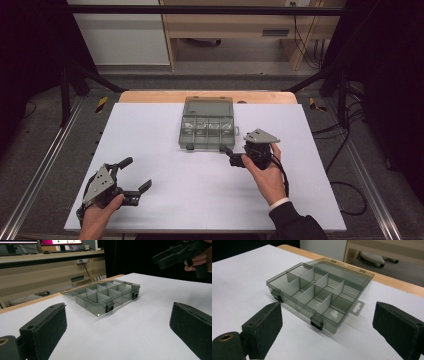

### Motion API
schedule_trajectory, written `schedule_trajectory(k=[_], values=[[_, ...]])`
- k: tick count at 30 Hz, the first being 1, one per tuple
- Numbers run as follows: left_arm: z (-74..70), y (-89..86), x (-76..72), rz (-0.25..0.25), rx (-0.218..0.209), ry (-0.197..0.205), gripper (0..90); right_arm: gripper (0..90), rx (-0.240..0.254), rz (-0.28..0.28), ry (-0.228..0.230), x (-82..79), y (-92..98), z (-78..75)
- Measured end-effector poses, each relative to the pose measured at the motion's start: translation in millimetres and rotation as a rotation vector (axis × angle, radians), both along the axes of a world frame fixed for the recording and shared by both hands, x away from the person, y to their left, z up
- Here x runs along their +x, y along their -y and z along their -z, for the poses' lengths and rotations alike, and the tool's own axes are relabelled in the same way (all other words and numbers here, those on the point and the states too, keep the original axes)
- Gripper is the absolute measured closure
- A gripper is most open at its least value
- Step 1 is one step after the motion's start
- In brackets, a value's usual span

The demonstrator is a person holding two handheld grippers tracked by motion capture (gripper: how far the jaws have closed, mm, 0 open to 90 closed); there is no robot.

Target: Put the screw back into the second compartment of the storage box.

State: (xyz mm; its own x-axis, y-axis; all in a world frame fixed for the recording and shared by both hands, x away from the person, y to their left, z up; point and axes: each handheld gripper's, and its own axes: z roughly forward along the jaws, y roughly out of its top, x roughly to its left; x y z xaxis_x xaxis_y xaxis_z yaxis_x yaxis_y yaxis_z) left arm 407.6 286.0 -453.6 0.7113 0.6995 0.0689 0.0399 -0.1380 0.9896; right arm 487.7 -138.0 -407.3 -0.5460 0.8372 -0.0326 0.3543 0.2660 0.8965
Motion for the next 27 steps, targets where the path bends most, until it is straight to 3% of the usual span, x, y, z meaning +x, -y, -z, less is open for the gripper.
schedule_trajectory(k=[1,8,10,17,24,25,27], values=[[-0.2,-0.2,0.0,-0.003,-0.002,0.000,0.8,9.6,0.007,0.005,0.035,-7.4,7.7,2.5],[-0.7,-3.6,0.2,-0.024,-0.004,0.005,0.8,12.0,0.013,0.035,0.115,-23.4,30.2,11.4],[-1.3,-5.9,0.3,-0.032,-0.008,0.005,0.8,12.7,0.026,0.066,0.138,-30.3,40.7,18.2],[-2.0,-11.3,0.1,-0.069,-0.007,0.013,0.8,12.4,0.075,0.083,0.157,-45.7,61.7,30.9],[-2.4,-13.9,1.9,-0.083,-0.005,0.016,0.9,5.8,0.124,0.105,0.171,-59.1,85.6,47.9],[-2.8,-14.7,1.7,-0.086,-0.006,0.018,0.9,5.2,0.134,0.108,0.197,-63.1,89.4,50.8],[-3.2,-17.0,1.5,-0.097,-0.004,0.020,0.9,4.9,0.136,0.108,0.205,-65.0,90.6,52.4]])
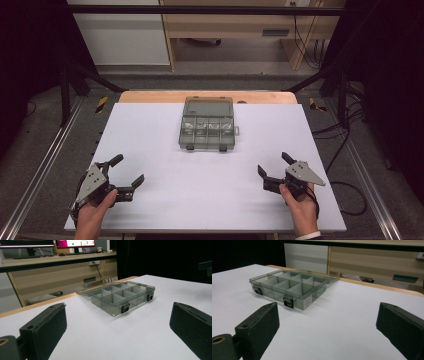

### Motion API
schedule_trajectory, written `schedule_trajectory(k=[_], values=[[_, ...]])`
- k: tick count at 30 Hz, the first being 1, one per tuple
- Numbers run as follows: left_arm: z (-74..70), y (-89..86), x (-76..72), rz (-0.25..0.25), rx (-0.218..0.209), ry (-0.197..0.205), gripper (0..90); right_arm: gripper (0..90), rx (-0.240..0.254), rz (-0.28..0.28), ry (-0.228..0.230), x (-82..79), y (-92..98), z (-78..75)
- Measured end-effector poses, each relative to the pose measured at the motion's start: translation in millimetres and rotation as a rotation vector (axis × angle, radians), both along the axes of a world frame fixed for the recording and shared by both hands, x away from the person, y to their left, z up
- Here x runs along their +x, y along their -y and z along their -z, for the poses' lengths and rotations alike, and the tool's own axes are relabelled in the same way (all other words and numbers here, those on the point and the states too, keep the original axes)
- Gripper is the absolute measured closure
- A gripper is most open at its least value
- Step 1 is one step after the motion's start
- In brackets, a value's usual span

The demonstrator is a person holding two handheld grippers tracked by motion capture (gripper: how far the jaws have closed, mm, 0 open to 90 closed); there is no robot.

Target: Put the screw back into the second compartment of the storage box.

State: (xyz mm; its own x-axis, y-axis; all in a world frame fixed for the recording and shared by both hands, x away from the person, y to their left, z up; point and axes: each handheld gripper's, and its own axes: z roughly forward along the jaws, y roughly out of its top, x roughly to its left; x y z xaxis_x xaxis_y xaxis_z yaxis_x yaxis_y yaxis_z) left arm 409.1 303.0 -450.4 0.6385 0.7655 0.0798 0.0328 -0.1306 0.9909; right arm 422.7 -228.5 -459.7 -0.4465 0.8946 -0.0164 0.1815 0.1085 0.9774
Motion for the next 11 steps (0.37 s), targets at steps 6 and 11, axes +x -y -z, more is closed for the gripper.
schedule_trajectory(k=[6,11], values=[[-1.4,-7.6,-1.5,-0.040,-0.006,0.014,0.9,4.7,0.000,-0.006,0.054,-9.1,4.5,3.8],[-1.7,-10.4,-1.5,-0.053,-0.016,0.013,0.9,4.7,-0.013,-0.031,0.069,-9.2,3.1,8.6]])
